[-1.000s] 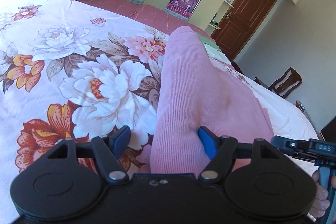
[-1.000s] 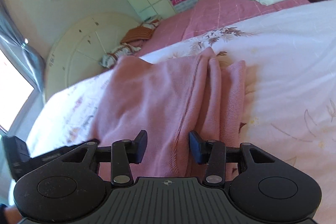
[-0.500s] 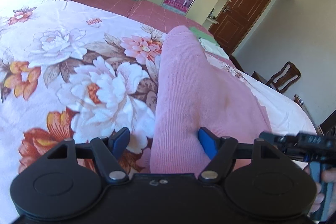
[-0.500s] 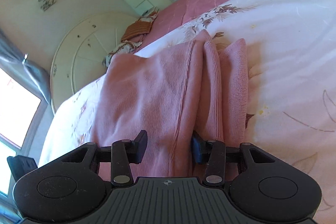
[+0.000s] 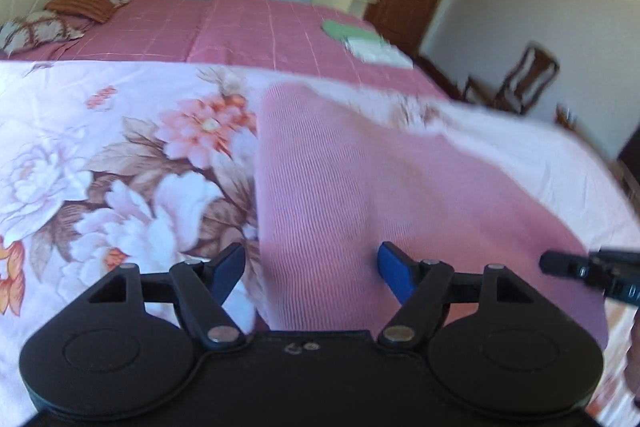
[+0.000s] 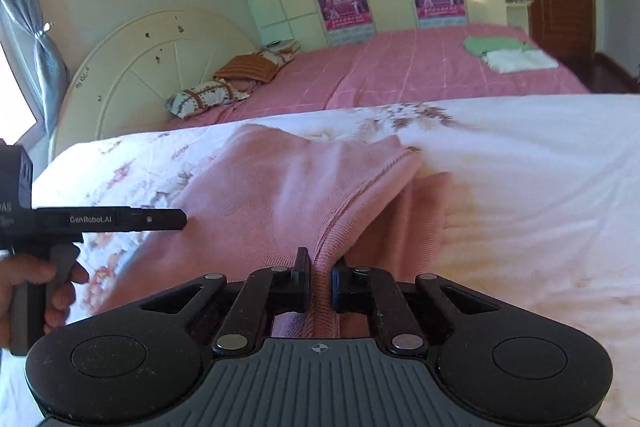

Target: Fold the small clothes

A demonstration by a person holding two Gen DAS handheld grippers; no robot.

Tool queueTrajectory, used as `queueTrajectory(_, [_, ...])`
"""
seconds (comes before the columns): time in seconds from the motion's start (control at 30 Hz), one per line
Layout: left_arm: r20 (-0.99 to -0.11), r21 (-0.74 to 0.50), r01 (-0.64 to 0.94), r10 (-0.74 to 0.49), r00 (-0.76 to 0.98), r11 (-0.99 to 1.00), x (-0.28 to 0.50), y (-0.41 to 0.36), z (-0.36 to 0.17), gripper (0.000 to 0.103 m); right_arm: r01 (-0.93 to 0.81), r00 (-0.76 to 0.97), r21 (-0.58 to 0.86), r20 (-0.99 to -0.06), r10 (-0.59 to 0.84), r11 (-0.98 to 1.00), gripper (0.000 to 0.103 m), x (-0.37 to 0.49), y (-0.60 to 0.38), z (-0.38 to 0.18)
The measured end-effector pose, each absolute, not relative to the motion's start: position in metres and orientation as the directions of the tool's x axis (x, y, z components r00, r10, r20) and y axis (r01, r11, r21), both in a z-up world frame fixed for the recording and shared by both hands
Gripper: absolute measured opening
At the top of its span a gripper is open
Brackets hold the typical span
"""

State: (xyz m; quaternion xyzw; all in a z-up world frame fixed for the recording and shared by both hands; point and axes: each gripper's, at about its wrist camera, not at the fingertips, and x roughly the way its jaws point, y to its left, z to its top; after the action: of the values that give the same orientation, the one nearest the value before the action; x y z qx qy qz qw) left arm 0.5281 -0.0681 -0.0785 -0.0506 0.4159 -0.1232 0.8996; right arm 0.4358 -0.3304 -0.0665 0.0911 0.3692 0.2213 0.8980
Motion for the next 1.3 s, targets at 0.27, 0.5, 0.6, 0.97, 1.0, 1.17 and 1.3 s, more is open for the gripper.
queueTrajectory(0.27, [-0.706,-0.233,0.176,-0.291,0.646,0.956,0.526,-0.062,-0.076,0.070,-0.221,0.602,0.448,-0.637,0.482,0.866,0.012,0.453,-0.352,-0.096])
queueTrajectory(0.5, [-0.694,-0.329,0.116,-0.324,0.643,0.937,0.537,-0.043,-0.085,0.075,-0.165,0.639,0.479,-0.613,0.464,0.862,0.014,0.486,-0.365,-0.098])
queueTrajectory(0.6, [-0.696,-0.347,0.112,-0.335,0.635,0.931,0.540,-0.047,-0.092,0.074,-0.227,0.660,0.352,-0.630,0.409,0.908,0.013,0.485,-0.350,-0.097])
queueTrajectory(0.97, [-0.693,-0.335,0.144,-0.347,0.632,0.931,0.530,-0.057,-0.085,0.065,-0.202,0.675,0.230,-0.672,0.305,0.952,0.013,0.478,-0.349,-0.106])
queueTrajectory(1.0, [-0.686,-0.316,0.154,-0.338,0.645,0.936,0.520,-0.055,-0.081,0.065,-0.184,0.691,0.219,-0.665,0.285,0.958,0.028,0.474,-0.349,-0.099])
queueTrajectory(1.17, [-0.668,-0.266,0.163,-0.304,0.680,0.950,0.471,-0.045,-0.080,0.066,-0.272,0.744,0.176,-0.585,0.323,0.946,0.030,0.422,-0.344,-0.070])
queueTrajectory(1.3, [-0.657,-0.270,0.146,-0.293,0.694,0.952,0.450,-0.044,-0.078,0.067,-0.404,0.720,0.092,-0.581,0.379,0.910,0.030,0.382,-0.318,-0.076])
